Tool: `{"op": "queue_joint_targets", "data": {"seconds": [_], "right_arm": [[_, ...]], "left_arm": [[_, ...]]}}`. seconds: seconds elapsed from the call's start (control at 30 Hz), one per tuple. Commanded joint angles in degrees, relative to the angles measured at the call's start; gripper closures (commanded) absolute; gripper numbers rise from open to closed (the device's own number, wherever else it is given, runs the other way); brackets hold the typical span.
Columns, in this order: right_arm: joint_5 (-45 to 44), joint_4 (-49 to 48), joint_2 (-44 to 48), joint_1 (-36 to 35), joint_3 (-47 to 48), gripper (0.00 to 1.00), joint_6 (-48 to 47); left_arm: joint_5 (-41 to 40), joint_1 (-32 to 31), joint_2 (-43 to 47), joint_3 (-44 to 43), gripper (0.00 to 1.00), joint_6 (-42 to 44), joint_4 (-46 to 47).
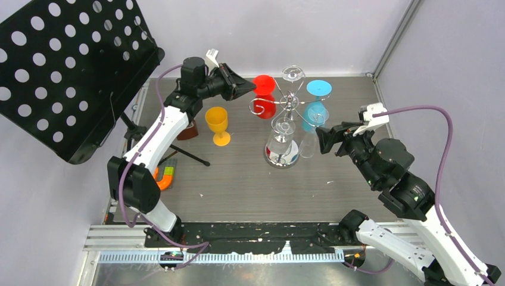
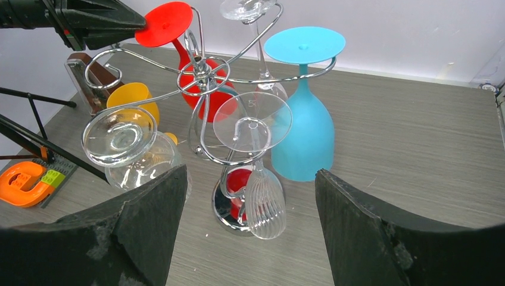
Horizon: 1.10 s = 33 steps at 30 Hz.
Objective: Take the wine glass off the wine glass rack
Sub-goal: Pick up the wine glass from the wine rack.
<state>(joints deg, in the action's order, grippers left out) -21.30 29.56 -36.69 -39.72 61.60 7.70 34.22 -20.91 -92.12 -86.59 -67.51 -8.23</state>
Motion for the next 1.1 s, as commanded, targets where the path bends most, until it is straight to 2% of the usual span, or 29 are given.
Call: {"op": "queue_joint_targets", "data": {"seconds": [0.0,0.23,0.5,1.07], "right_arm": [[-0.3,-2.7,0.6,0.2,0.2,0.16,0.0],[-0.9,-2.8,1.0,0.2,0.1,0.16,0.2],[-0.9,-2.8,1.0,0.1,0.6,0.16,0.4],[-1.5,-2.8,0.7,0.2,1.5,0.16,-0.3]], "left_arm": [[2.0,-0.2,0.2,0.1,0.90,-0.6,4.5],[2.4,-0.2,0.7,0.1,1.00,-0.8,4.5],[3.7,-0.2,1.3,0.2,1.00,-3.3,6.9],[2.4,0.5,1.4,-3.6,1.00,-3.1,4.6]]}}
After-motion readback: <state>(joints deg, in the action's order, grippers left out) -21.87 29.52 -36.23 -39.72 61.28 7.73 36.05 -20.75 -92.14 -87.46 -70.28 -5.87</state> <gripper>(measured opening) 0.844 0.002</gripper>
